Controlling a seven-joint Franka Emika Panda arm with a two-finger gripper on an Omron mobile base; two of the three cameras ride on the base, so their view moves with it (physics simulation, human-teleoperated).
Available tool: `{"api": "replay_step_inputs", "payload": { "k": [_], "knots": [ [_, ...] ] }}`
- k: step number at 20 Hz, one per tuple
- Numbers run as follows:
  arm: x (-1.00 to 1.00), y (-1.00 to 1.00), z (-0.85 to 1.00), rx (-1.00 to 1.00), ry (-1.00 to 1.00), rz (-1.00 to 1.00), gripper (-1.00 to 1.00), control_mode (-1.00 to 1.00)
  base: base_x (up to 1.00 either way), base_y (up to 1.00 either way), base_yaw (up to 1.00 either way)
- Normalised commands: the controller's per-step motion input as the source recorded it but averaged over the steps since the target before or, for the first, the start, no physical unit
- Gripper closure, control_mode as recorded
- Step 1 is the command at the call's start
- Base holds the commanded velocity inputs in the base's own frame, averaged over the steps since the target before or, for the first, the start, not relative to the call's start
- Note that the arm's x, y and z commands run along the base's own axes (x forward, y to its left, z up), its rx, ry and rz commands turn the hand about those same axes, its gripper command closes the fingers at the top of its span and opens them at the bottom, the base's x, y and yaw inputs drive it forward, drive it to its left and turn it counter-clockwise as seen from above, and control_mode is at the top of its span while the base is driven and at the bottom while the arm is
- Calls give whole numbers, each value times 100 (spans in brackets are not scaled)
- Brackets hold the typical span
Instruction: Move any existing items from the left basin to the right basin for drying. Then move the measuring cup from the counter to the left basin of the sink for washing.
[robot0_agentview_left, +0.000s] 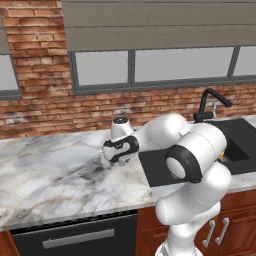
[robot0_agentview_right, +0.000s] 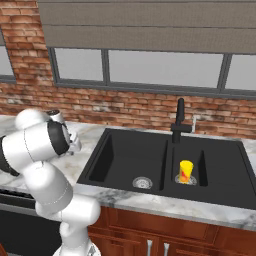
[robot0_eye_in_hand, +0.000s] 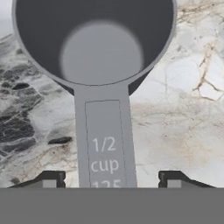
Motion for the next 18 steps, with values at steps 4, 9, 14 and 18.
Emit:
{"api": "replay_step_inputs", "payload": {
  "k": [4, 9, 14, 18],
  "knots": [
    [3, 0, 0, 5, 0, 0, 100, -100, 0, 0, 0],
    [0, -5, 4, 7, 0, 0, 100, -100, 0, 0, 0],
    [0, -32, 18, 8, 0, 0, 100, -100, 0, 0, 0],
    [-8, -57, 16, 0, -7, 0, 100, -100, 0, 0, 0]
  ]
}}
